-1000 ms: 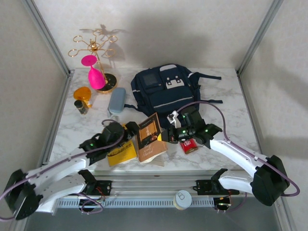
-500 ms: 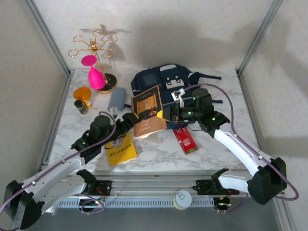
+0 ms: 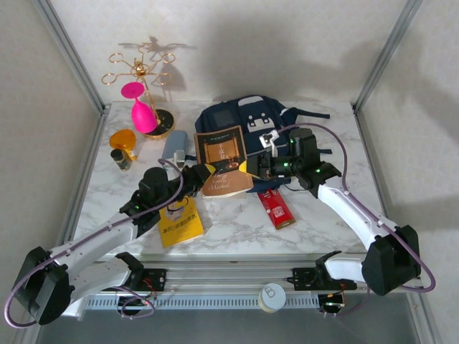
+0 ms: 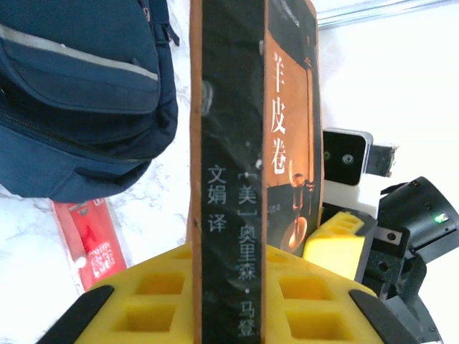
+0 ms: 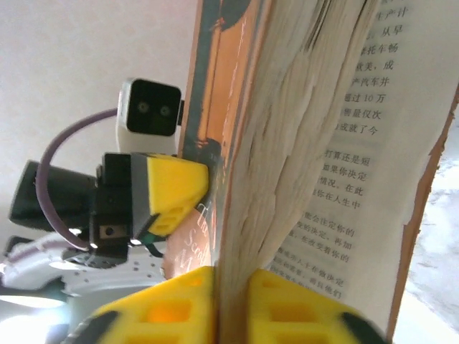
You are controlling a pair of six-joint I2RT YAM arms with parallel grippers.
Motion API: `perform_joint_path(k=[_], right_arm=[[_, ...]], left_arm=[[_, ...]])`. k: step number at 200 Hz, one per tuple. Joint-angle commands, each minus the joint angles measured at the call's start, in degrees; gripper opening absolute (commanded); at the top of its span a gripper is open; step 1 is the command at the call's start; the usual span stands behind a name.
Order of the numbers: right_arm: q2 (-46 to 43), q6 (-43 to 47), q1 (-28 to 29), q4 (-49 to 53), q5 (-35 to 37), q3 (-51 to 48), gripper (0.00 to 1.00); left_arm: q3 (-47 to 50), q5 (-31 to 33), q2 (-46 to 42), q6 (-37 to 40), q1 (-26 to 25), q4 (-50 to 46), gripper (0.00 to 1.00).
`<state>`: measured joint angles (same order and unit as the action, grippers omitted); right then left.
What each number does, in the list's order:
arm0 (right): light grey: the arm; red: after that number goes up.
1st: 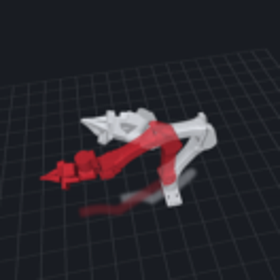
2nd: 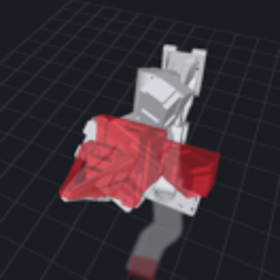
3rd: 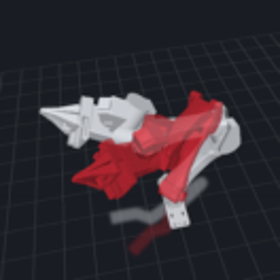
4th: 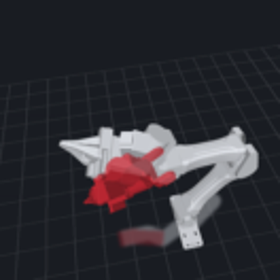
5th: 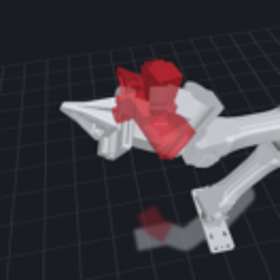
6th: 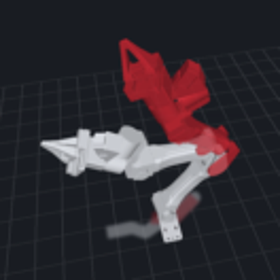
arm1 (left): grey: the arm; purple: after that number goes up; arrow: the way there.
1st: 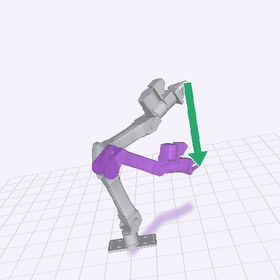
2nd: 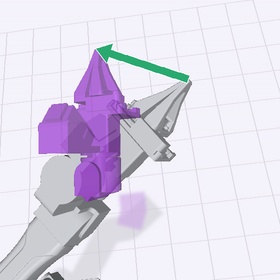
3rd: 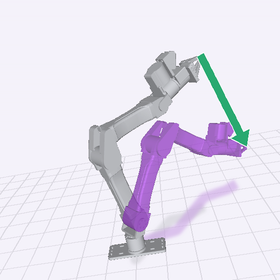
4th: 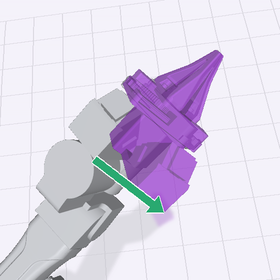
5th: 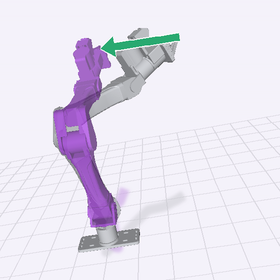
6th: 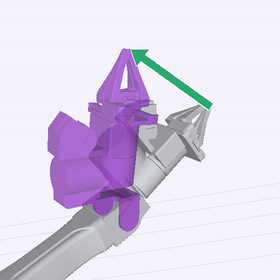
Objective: Pack books, pencil case, and school supplies into a backpack
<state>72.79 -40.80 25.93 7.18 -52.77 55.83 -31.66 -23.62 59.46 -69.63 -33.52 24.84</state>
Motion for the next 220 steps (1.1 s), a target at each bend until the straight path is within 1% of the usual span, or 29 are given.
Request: perform_joint_path(k=[1, 2, 6, 9, 10, 20, 37, 51, 70, 85, 94, 110, 120, 134, 144, 156, 168, 175, 183, 204, 209, 216, 220], right_arm=[[-1.3, 3.7, -1.3, 1.1, -2.1, -0.1, 0.45], [-1.3, 3.7, -1.3, 1.1, -2.1, -0.1, 0.45], [-1.7, 3.9, -2.0, 1.8, -1.8, -0.3, 0.51], [-1.9, 3.9, -2.3, 1.9, -1.7, -0.5, 0.54], [-2.0, 4.0, -2.6, 2.2, -1.5, -0.6, 0.56], [-2.6, 4.1, -4.4, 3.6, -1.2, -1.6, 0.72], [-2.6, 4.6, -8.2, 5.6, -1.8, -3.3, 0.98], [-1.8, 4.1, -9.1, 4.2, -3.7, -4.4, 0.99], [0.7, 4.0, -9.1, 3.0, -9.3, -3.8, 0.99], [0.7, 3.3, -9.1, 1.5, -10.5, -3.4, 0.99], [-0.2, 0.5, -9.1, -3.5, -12.7, -4.3, 0.99], [-1.5, -9.9, -9.1, -16.9, -16.7, -7.6, 0.98], [-2.4, -14.0, -9.4, -21.7, -17.3, -8.7, 0.95], [-3.4, -13.0, -9.9, -20.2, -16.3, -8.2, 0.87], [-3.6, -10.2, -10.1, -16.2, -15.5, -7.1, 0.77], [-3.5, -8.1, -10.3, -12.8, -14.4, -6.3, 0.66], [-3.4, -8.0, -10.5, -12.4, -14.3, -6.4, 0.54], [-3.4, -7.8, -10.5, -12.2, -14.0, -6.5, 0.49], [-3.3, -7.4, -10.6, -11.7, -13.4, -6.5, 0.42], [-2.7, -5.7, -11.4, -8.5, -11.7, -5.7, 0.13], [-2.7, -5.6, -11.6, -8.3, -11.4, -5.5, 0.08], [-2.7, -5.2, -12.0, -7.8, -11.2, -5.0, 0.05], [-2.8, -4.5, -12.3, -6.9, -10.7, -4.6, 0.03]], left_arm=[[-2.8, -3.6, 1.0, -0.5, -0.3, 8.2, 0.00], [-2.8, -3.5, 1.1, -0.6, -0.3, 8.5, 0.00], [-2.9, -3.6, 1.3, -0.9, -0.3, 9.3, 0.00], [-3.0, -3.5, 1.5, -1.0, -0.3, 10.0, 0.00], [-3.0, -3.6, 1.5, -1.1, -0.3, 10.2, 0.00], [-3.8, -3.8, 2.4, -1.6, -0.3, 12.4, 0.00], [-5.5, -4.5, 4.0, -2.7, -0.8, 15.8, 0.00], [-6.6, -4.3, 5.7, -3.3, -1.9, 18.6, 0.00], [-7.9, -3.6, 8.5, -4.2, -3.7, 21.3, 0.00], [-8.0, -3.5, 10.3, -5.0, -4.7, 24.6, 0.00], [-8.1, -2.8, 11.0, -5.2, -5.0, 25.2, 0.00], [-8.2, -1.8, 12.1, -4.8, -5.2, 24.7, 0.00], [-8.4, -1.5, 12.5, -4.1, -5.2, 23.1, 0.00], [-8.6, -1.0, 12.5, -2.2, -5.2, 20.0, 0.00], [-9.0, -0.5, 12.3, -0.6, -5.2, 17.8, 0.00], [-10.5, 0.3, 12.1, 2.2, -5.2, 12.4, 0.00], [-11.9, 1.0, 12.1, 5.2, -5.2, 7.4, 0.00], [-12.4, 1.2, 12.1, 6.2, -5.2, 5.6, 0.00], [-12.6, 1.3, 12.2, 6.9, -5.2, 4.7, 0.00], [-13.1, 1.0, 13.0, 6.9, -5.2, 4.8, 0.00], [-13.3, 0.4, 13.2, 7.0, -5.2, 5.1, 0.00], [-13.9, -0.3, 13.8, 7.9, -5.2, 4.7, 0.00], [-14.5, -0.4, 14.0, 8.7, -5.2, 3.9, 0.04]])
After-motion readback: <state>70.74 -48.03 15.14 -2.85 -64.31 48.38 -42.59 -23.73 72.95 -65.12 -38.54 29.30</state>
